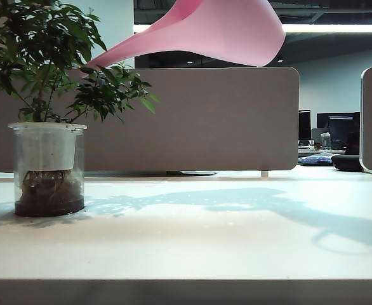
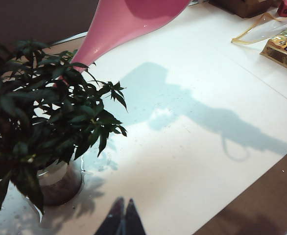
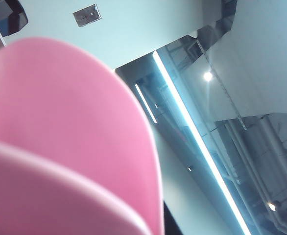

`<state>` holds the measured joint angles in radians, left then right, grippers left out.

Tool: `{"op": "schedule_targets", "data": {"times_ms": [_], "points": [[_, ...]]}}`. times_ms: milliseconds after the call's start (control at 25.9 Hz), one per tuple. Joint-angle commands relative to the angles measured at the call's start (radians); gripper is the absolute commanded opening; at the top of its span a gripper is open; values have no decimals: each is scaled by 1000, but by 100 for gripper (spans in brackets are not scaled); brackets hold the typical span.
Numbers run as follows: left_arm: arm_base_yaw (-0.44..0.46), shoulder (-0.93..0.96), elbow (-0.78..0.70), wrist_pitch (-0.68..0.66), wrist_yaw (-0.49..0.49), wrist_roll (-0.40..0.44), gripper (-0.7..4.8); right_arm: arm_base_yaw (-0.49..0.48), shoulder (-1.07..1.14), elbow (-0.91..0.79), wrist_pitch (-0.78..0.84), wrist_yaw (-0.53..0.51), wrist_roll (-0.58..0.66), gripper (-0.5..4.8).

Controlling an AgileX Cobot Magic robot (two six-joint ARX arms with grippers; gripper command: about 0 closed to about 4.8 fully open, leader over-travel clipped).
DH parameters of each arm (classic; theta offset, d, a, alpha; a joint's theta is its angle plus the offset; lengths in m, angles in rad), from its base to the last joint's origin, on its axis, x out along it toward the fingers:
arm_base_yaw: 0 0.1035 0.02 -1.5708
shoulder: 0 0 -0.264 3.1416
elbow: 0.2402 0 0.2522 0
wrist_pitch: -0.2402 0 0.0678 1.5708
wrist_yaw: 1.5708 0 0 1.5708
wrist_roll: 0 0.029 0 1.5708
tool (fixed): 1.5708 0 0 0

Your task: Pick up the watering can from the table, water the potted plant, and put the can back.

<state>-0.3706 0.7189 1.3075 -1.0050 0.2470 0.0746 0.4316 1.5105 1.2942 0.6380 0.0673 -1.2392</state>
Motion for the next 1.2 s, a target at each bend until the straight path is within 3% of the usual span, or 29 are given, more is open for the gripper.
{"op": "schedule_targets", "data": {"times_ms": [39, 193, 309, 425, 618, 773, 1005, 1198], "points": [[1, -1, 3, 11, 4, 1, -5, 2, -12, 14, 36, -2, 2, 86], [1, -1, 3, 11, 4, 1, -5, 1, -12, 14, -18, 3, 15, 85], [1, -1, 3, 11, 4, 0, -5, -6, -12, 13, -79, 30, 99, 85], [1, -2, 3, 11, 4, 0, -5, -49, -12, 13, -118, 48, 285, 85], [1, -11, 3, 9, 4, -4, -5, -130, -12, 13, -153, 73, 434, 85], [1, -11, 3, 9, 4, -4, -5, -201, -12, 13, -226, 64, 666, 85], [1, -11, 3, 10, 4, -4, -5, -287, 23, 6, -332, -38, 1021, 85], [1, -11, 3, 11, 1, -4, -5, -324, 70, -90, -301, -145, 1234, 85]]}}
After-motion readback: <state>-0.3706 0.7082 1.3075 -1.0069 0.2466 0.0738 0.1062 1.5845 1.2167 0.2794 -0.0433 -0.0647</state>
